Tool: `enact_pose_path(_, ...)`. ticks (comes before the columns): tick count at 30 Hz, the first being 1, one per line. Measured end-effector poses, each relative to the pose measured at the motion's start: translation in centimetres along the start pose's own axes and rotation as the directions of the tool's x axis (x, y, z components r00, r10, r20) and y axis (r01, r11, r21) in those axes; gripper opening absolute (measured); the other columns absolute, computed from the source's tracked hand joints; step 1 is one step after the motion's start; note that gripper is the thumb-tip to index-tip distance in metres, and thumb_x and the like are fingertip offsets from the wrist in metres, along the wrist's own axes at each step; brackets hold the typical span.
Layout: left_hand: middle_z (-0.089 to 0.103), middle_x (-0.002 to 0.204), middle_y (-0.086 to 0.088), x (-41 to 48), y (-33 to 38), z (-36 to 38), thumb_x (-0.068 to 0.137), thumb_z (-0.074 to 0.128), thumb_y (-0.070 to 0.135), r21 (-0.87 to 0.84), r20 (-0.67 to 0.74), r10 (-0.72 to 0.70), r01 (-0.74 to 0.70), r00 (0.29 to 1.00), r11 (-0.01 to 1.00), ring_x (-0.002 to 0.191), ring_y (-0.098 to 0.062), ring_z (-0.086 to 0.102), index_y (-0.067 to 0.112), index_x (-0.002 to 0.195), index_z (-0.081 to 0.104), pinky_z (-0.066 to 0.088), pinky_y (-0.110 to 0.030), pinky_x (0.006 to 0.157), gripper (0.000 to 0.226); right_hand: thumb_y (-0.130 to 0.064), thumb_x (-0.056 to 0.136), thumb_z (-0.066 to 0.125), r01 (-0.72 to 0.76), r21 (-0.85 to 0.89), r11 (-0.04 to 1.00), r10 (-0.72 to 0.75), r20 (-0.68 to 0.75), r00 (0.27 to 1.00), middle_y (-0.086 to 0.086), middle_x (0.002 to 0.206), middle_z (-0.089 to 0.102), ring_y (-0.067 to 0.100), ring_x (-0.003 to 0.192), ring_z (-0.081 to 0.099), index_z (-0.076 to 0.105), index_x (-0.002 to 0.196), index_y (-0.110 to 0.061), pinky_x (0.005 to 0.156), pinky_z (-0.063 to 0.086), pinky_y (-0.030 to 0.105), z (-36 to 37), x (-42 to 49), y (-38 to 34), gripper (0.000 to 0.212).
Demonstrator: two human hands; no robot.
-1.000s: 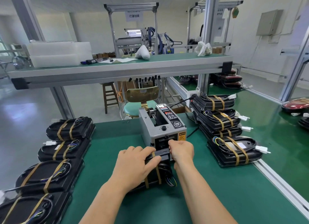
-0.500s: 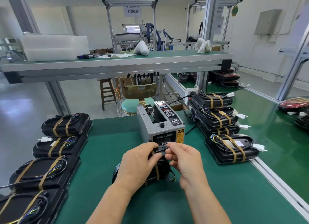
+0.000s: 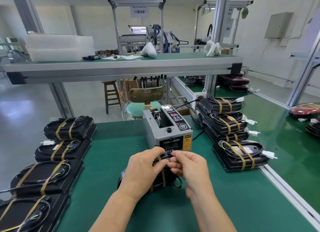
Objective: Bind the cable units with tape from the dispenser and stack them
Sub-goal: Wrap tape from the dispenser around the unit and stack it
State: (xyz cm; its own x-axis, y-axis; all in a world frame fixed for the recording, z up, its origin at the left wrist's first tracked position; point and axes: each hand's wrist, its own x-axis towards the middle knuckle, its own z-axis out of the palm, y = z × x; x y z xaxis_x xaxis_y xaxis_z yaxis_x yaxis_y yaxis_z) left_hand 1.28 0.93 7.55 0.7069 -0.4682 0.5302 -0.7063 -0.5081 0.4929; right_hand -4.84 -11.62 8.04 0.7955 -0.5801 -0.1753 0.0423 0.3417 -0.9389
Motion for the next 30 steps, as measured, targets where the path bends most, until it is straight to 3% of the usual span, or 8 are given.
enact_pose_path(13, 0.074, 0.1, 0.013, 0.0, -0.1, 0.2, 0.078, 0.08, 0.015, -0.034, -0.028, 0.075, -0.076, 0.997, 0.997, 0.098, 0.0, 0.06, 0.023, 0.105, 0.076, 0.035, 0.003, 0.084, 0.028, -0.001, 0.092, 0.059, -0.001, -0.048, 0.999, 0.001, -0.009, 1.0, 0.006, 0.061, 0.067, 0.013, 0.052, 0.065, 0.072, 0.082, -0.002, 0.047, 0.05, 0.02, 0.0, 0.3, 0.2, 0.016)
enact_pose_path(19, 0.075, 0.098, 0.008, -0.1, -0.3, 0.2, 0.075, 0.082, 0.013, 0.002, -0.027, 0.123, -0.123, 0.992, 0.992, 0.089, -0.007, 0.07, 0.02, 0.099, 0.078, 0.048, -0.016, 0.084, 0.025, -0.002, 0.092, 0.059, 0.001, -0.048, 0.999, -0.001, -0.008, 1.0, 0.004, 0.06, 0.067, 0.013, 0.052, 0.063, 0.072, 0.08, -0.003, 0.047, 0.05, 0.02, 0.0, 0.4, 0.2, 0.017)
enact_pose_path(30, 0.075, 0.095, 0.006, 0.1, -0.1, 0.2, 0.079, 0.076, 0.017, 0.06, -0.024, 0.16, -0.158, 0.987, 0.986, 0.087, -0.01, 0.07, 0.018, 0.097, 0.079, 0.05, -0.022, 0.079, 0.018, -0.006, 0.09, 0.061, 0.087, -0.144, 0.986, -0.091, -0.025, 0.996, 0.004, 0.061, 0.069, 0.015, 0.054, 0.066, 0.07, 0.081, -0.006, 0.05, 0.05, 0.022, -0.2, 1.1, 0.9, 0.013)
